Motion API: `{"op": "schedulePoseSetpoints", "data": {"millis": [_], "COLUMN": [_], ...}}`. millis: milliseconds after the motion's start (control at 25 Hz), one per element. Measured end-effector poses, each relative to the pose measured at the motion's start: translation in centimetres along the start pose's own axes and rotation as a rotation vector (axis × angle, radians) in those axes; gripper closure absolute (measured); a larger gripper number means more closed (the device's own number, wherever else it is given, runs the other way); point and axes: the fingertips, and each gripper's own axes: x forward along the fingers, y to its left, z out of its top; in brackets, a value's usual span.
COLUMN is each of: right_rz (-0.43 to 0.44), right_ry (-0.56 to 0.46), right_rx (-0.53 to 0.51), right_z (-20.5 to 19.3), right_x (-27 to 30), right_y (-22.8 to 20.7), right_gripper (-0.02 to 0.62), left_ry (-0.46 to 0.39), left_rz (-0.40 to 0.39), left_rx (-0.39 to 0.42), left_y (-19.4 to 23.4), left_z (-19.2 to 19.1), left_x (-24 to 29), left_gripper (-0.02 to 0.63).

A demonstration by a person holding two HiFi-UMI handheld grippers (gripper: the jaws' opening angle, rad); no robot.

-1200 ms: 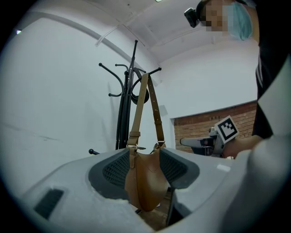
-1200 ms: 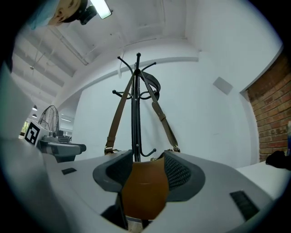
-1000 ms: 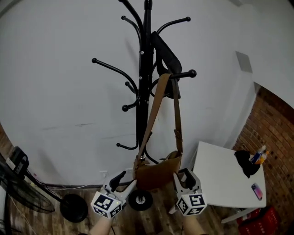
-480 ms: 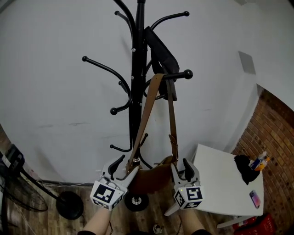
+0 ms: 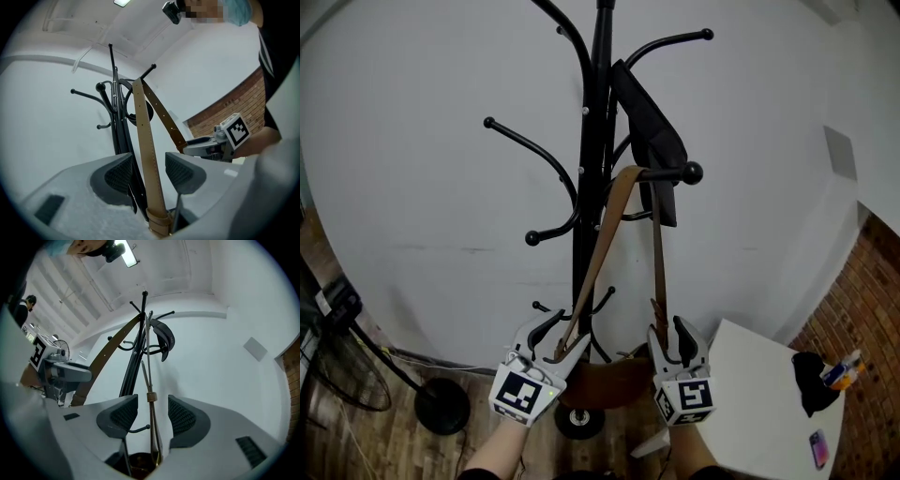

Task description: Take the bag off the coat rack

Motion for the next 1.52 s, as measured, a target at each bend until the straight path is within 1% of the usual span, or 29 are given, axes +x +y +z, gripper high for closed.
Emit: {"op": "schedulePoseSetpoints", "data": {"millis": [80,160,200,240,280,320,360,440,480,560,720,880,1120,1520], "right_rz": [0.030,0.052,0.055,0.055,0.056,0.061,0.069,0.082,0.091,0.106,0.114,0.107,0.109,0.063], "right_ry": [-0.006,-0.012,-0.016,-0.020,-0.022,-0.024,-0.025,-0.026,-0.028,-0.027,-0.022,-0.030,-0.048,-0.082], "right_rx": [-0.002,-0.002,-0.003,-0.003,-0.003,-0.001,0.001,0.014,0.024,0.042,0.057,0.075,0.078,0.079], "right_z": [0.0,-0.1,0.0,0.0,0.1,0.1,0.1,0.2,0.2,0.3,0.7,1.5,3.1,6.3], "right_x": [0.7,1.1,1.2,1.2,1.2,1.2,1.3,1.2,1.2,1.1,0.7,0.3,-0.2,-2.0], "right_y": [0.2,0.4,0.4,0.3,0.2,0.2,0.1,0.1,0.1,0.2,0.2,0.1,0.5,0.6], "right_gripper": [0.415,0.426,0.448,0.499,0.518,0.524,0.528,0.533,0.535,0.538,0.540,0.540,0.541,0.540], "left_ry": [0.012,0.016,0.013,0.010,0.012,0.017,0.020,0.021,0.022,0.021,0.007,0.018,-0.005,-0.064], "left_rz": [0.015,0.035,0.045,0.053,0.061,0.067,0.071,0.072,0.070,0.066,0.055,0.057,0.031,-0.030], "left_rx": [-0.004,0.001,0.010,0.015,0.012,0.004,-0.003,-0.016,-0.021,-0.022,0.007,-0.028,-0.021,0.009], "left_y": [0.1,0.4,0.5,0.6,0.7,0.7,0.7,0.7,0.7,0.7,0.7,0.6,0.5,0.0], "left_z": [-0.1,-0.3,-0.4,-0.5,-0.5,-0.6,-0.6,-0.6,-0.5,-0.5,-0.2,0.1,1.3,4.5], "left_x": [0.3,0.5,0.6,0.6,0.5,0.4,0.4,0.5,0.5,0.6,0.6,0.2,-0.1,-0.6], "left_gripper": [0.422,0.428,0.436,0.453,0.480,0.511,0.520,0.572,0.583,0.586,0.588,0.588,0.588,0.588]}}
